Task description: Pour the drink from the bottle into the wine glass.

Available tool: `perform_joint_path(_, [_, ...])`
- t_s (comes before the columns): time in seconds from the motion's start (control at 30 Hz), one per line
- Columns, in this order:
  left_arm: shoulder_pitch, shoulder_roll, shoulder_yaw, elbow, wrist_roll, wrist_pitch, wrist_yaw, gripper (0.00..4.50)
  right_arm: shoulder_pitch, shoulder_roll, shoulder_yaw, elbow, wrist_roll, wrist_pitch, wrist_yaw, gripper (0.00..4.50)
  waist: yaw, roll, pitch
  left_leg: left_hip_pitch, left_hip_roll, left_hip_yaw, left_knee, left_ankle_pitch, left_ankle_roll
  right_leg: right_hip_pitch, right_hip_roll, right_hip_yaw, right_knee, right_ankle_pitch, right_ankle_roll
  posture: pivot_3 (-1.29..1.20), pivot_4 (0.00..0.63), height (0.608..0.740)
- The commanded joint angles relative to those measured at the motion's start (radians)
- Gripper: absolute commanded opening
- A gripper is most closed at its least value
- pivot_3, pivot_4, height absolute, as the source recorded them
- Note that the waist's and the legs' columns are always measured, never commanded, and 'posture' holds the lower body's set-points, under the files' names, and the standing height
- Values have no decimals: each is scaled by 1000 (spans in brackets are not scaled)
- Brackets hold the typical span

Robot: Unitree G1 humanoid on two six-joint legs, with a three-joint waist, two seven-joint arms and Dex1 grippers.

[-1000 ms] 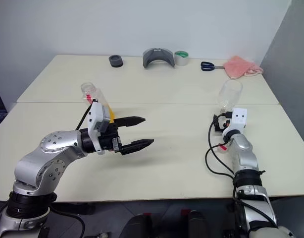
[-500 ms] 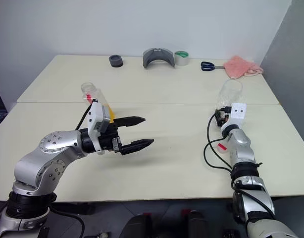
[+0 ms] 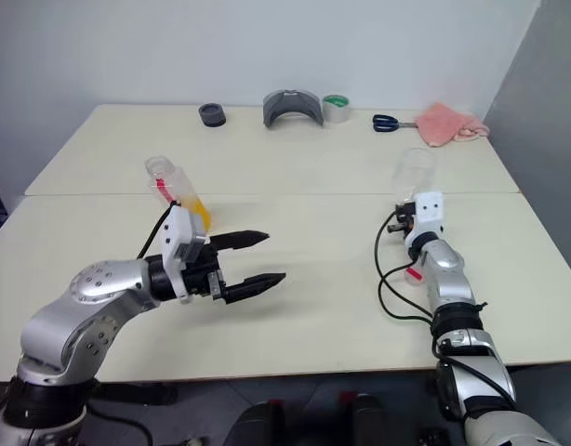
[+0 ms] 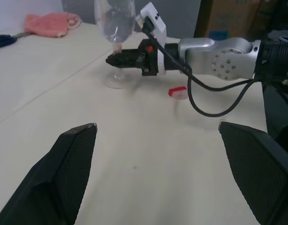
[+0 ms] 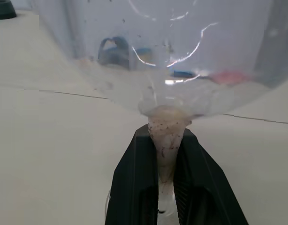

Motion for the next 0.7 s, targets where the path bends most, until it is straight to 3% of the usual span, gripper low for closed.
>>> perform_joint_path(0.03, [101,-17,106,-90,-2,-32,78,4500,-80,48,42,-52,1,-4,65,137,-8,0,0,0,1,0,0,0,0,0,1,0,0,0,0,0,150,740])
perform_joint_path(0.27, [516,-71,256,-304,35,-72,185,4500,-190,200,109,9,-6,5,121,137,-10,1,1,0,10,4,0,-1,-1,-1,6,0,-2,1,-3,0,150,740])
perform_joint_path(0.47, [640,-172,329,-368,79,-124,317,4500,-224,315,127,107,-18,-18,115,137,12,1,0,1,12,3,0,-1,-2,0,7,-3,-1,2,-7,0,150,740])
perform_joint_path(0.7, [771,-244,330,-397,127,-206,344,4500,-206,353,169,184,-73,-71,139,137,14,1,0,1,12,4,0,-1,-2,-1,7,-3,-2,2,-7,0,150,740])
